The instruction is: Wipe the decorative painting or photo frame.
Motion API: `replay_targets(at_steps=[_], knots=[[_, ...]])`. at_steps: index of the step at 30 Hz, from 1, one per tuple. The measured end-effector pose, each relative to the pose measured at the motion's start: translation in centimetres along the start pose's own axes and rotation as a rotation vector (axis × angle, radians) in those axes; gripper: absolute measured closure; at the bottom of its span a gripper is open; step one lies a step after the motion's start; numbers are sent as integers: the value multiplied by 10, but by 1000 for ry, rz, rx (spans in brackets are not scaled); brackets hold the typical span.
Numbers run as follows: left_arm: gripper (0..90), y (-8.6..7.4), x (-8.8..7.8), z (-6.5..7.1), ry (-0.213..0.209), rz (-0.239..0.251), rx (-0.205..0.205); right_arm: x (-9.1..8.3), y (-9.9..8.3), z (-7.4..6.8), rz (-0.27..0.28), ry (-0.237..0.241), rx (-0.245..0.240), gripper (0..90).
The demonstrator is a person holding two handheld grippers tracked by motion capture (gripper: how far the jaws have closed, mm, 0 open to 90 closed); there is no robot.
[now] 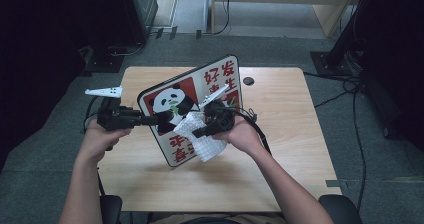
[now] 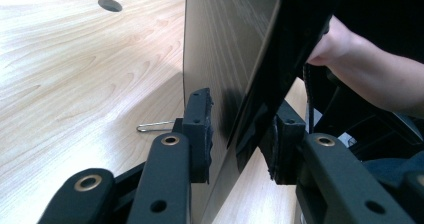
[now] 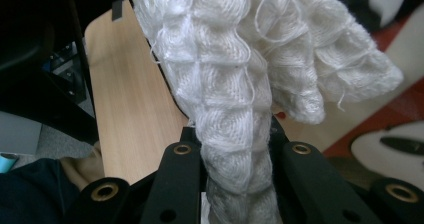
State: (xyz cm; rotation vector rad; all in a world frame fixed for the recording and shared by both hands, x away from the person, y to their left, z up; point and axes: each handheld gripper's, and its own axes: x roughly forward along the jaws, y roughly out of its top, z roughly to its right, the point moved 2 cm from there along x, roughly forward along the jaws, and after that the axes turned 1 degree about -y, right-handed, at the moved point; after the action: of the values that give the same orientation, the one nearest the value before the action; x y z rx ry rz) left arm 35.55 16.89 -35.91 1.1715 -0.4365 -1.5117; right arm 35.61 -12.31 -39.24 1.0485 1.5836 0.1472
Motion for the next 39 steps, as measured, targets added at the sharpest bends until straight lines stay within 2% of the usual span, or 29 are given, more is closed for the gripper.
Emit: replay_targets(at_steps=[8, 18, 33, 39], knots=[[711, -4, -10, 2, 13, 14, -9, -14, 22, -5, 19, -6, -14, 778], [755, -5, -10, 3, 21, 17, -2, -33, 58, -19, 39, -24, -40, 775], [762, -5, -10, 2, 14, 20, 7, -48, 114, -43, 60, -43, -94, 767], [764, -6, -10, 2, 14, 22, 6, -46, 124, -45, 48, -49, -89, 767]])
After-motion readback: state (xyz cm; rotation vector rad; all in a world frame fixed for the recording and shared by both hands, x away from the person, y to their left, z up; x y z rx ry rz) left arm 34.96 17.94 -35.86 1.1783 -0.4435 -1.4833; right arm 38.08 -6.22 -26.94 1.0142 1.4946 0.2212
